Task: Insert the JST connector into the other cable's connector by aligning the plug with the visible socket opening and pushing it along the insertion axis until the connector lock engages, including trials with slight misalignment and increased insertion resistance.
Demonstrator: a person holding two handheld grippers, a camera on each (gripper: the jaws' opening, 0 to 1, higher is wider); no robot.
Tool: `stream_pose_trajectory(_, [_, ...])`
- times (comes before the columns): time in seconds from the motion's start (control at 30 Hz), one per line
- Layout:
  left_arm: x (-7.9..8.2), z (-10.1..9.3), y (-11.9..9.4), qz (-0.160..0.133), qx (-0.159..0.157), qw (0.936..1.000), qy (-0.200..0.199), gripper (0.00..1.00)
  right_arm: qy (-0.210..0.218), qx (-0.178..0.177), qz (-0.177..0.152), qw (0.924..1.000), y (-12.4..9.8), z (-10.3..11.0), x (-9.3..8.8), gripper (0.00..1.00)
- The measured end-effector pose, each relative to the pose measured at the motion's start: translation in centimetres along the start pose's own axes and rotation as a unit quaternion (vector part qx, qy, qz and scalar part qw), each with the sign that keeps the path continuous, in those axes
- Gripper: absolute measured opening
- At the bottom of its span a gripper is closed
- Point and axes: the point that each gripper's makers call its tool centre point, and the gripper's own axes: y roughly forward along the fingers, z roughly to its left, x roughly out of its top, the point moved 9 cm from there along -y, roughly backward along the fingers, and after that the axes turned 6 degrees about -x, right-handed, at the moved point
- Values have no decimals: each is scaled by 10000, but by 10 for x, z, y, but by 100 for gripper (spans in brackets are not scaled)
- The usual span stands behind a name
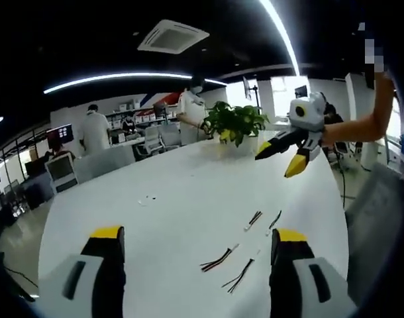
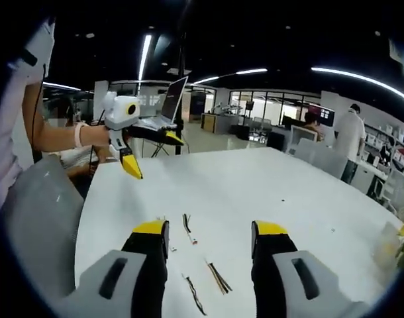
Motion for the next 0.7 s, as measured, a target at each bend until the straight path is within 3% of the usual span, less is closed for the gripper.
stream_pose_trajectory(0.1, [-8, 8, 7, 70, -6, 10000, -11, 90, 45, 42, 93, 9999, 5, 0, -7, 48])
stream_pose_trajectory(0.33, [-12, -4, 20, 218, -131, 9996, -83, 89, -87, -45, 372, 9993, 16, -5, -33, 46])
stream_pose_trajectory(0.47, [-16, -7, 29, 196, -271, 9994, -72, 88, 59, 26, 336, 9994, 17, -6, -42, 46])
stream_pose_trajectory(0.57, [-16, -9, 34, 23, -368, 9991, -209, 88, 15, 35, 247, 9997, 19, -5, -44, 45])
stream_pose_trajectory(0.7, [-20, -12, 41, 50, -440, 9989, -130, 88, 36, 136, 182, 9997, 23, -3, -47, 44])
